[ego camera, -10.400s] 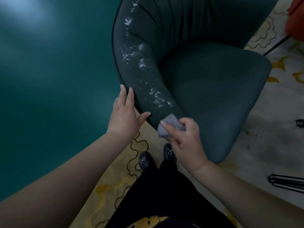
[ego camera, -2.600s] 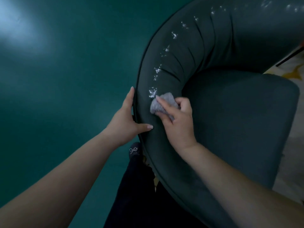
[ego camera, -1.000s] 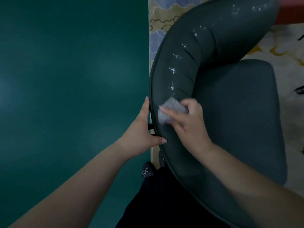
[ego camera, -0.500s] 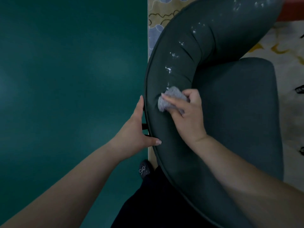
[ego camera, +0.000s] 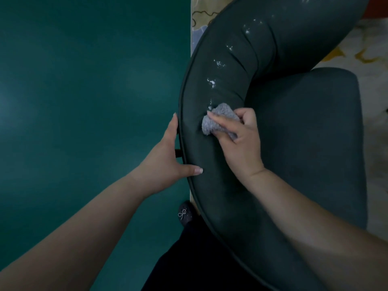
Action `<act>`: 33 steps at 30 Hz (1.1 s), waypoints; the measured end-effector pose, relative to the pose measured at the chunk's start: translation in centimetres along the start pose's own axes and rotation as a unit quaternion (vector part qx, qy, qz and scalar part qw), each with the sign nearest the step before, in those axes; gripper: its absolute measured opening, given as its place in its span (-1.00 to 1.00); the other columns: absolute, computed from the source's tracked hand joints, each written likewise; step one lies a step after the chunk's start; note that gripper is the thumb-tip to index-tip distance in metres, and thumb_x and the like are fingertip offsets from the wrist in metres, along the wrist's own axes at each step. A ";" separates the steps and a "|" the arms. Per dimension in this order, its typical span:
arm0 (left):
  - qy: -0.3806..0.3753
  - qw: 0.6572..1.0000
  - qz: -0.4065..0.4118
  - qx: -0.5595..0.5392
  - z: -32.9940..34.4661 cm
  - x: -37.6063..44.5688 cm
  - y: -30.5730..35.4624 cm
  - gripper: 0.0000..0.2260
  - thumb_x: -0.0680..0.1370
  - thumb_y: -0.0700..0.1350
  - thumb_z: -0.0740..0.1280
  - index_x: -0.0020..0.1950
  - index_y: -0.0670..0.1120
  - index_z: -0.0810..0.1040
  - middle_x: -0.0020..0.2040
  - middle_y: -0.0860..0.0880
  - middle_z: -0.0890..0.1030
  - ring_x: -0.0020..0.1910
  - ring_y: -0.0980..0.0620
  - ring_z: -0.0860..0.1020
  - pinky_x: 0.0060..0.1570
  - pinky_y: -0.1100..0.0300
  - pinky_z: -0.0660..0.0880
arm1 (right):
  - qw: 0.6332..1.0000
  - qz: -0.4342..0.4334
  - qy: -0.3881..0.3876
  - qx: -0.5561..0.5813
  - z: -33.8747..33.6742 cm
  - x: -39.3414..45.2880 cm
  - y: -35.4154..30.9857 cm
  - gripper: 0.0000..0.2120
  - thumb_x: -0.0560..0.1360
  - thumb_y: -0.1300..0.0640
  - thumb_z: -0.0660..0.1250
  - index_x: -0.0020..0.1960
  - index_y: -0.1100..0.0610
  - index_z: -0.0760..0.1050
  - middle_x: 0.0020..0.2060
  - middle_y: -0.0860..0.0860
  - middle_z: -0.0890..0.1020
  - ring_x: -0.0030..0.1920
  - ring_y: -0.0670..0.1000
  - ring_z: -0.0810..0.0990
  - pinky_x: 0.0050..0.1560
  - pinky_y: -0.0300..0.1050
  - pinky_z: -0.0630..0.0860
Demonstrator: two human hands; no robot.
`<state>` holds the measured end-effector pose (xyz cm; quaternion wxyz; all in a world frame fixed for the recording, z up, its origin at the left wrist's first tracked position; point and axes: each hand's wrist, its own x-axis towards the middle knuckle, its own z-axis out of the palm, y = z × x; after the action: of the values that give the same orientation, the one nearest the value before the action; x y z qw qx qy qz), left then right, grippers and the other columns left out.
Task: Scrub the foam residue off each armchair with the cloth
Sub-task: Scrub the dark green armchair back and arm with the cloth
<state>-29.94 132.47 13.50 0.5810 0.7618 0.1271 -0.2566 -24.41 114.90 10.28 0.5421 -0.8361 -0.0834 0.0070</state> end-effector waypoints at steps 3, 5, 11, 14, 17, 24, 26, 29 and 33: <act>0.019 1.000 0.008 0.002 -0.1 0.8 0.9 0.11 0.33 -0.24 0.57 0.57 0.12 -0.19 0.32 0.49 0.27 0.30 0.22 0.44 0.29 0.05 0.45 | 1.000 -0.005 -0.029 0.003 -1.5 -3.7 0.5 -0.61 0.44 0.25 0.39 0.22 -0.05 0.55 0.00 0.01 0.36 0.03 -0.09 0.44 0.13 -0.37 0.37; 0.021 1.000 0.014 0.008 -0.4 1.3 1.4 0.13 0.32 -0.23 0.58 0.57 0.09 -0.19 0.45 0.32 0.22 0.38 0.20 0.36 0.35 0.04 0.39 | 0.999 -0.017 -0.039 0.008 -1.9 -4.6 0.5 -0.61 0.43 0.22 0.39 0.22 -0.04 0.55 -0.01 0.00 0.37 0.04 -0.05 0.46 0.13 -0.31 0.41; 0.027 0.999 0.001 0.023 -0.7 2.1 1.8 0.17 0.28 -0.19 0.61 0.57 0.10 -0.20 0.24 0.51 0.23 0.33 0.14 0.43 0.33 0.06 0.41 | 0.998 -0.044 0.019 -0.049 0.7 4.3 0.0 -0.58 0.44 0.26 0.41 0.20 -0.12 0.52 -0.03 0.05 0.34 0.04 0.16 0.43 0.18 0.03 0.45; 0.027 1.000 0.004 0.002 -1.0 2.8 1.9 0.16 0.29 -0.21 0.60 0.57 0.09 -0.20 0.42 0.35 0.20 0.36 0.09 0.42 0.35 0.01 0.38 | 1.000 -0.018 0.017 -0.005 0.6 3.9 0.3 -0.62 0.46 0.25 0.40 0.21 -0.08 0.55 -0.04 -0.05 0.33 0.06 -0.09 0.43 0.19 -0.27 0.40; 0.012 1.000 0.004 0.000 -1.8 3.8 2.5 0.16 0.29 -0.21 0.60 0.57 0.09 -0.20 0.46 0.27 0.22 0.36 0.10 0.41 0.35 0.01 0.38 | 1.000 -0.014 -0.001 0.015 -0.4 -1.6 0.3 -0.63 0.46 0.23 0.38 0.23 -0.04 0.54 -0.03 -0.09 0.34 0.03 -0.23 0.42 0.12 -0.44 0.35; -0.053 0.998 0.038 0.012 -4.2 7.9 4.3 0.13 0.27 -0.21 0.61 0.58 0.06 -0.12 0.39 0.24 0.35 0.29 0.33 0.41 0.31 0.17 0.41 | 0.998 0.046 0.048 -0.018 1.7 7.6 -1.1 -0.64 0.46 0.21 0.41 0.18 -0.11 0.56 -0.06 -0.06 0.32 0.07 0.00 0.43 0.19 -0.36 0.34; -0.071 0.996 0.046 0.020 -5.0 8.8 4.7 0.11 0.28 -0.22 0.60 0.57 0.06 -0.10 0.35 0.27 0.36 0.26 0.36 0.41 0.29 0.20 0.43 | 0.996 0.071 0.052 -0.006 1.8 7.6 -1.4 -0.65 0.47 0.20 0.40 0.18 -0.13 0.55 -0.06 -0.10 0.31 0.07 -0.05 0.43 0.15 -0.45 0.32; -0.107 0.992 0.058 0.038 -6.2 9.6 5.1 0.11 0.28 -0.24 0.60 0.57 0.09 -0.09 0.41 0.21 0.34 0.35 0.24 0.39 0.34 0.08 0.40 | 0.996 0.055 0.056 -0.034 1.5 2.3 -2.3 -0.62 0.46 0.23 0.39 0.21 -0.09 0.53 -0.03 -0.01 0.35 0.03 -0.03 0.43 0.10 -0.37 0.38; -0.132 0.987 0.073 0.056 -6.9 10.2 5.2 0.15 0.28 -0.20 0.60 0.55 0.12 -0.18 0.27 0.49 0.26 0.33 0.32 0.36 0.35 0.06 0.39 | 0.989 0.090 0.094 -0.063 2.2 4.2 -2.6 -0.63 0.45 0.22 0.42 0.20 -0.08 0.54 -0.05 0.02 0.35 0.02 0.03 0.42 0.09 -0.35 0.37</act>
<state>-17.13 136.40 13.61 0.5665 0.7597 -0.0208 -0.3186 -20.82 118.55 12.08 0.4911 -0.8696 0.0432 -0.0284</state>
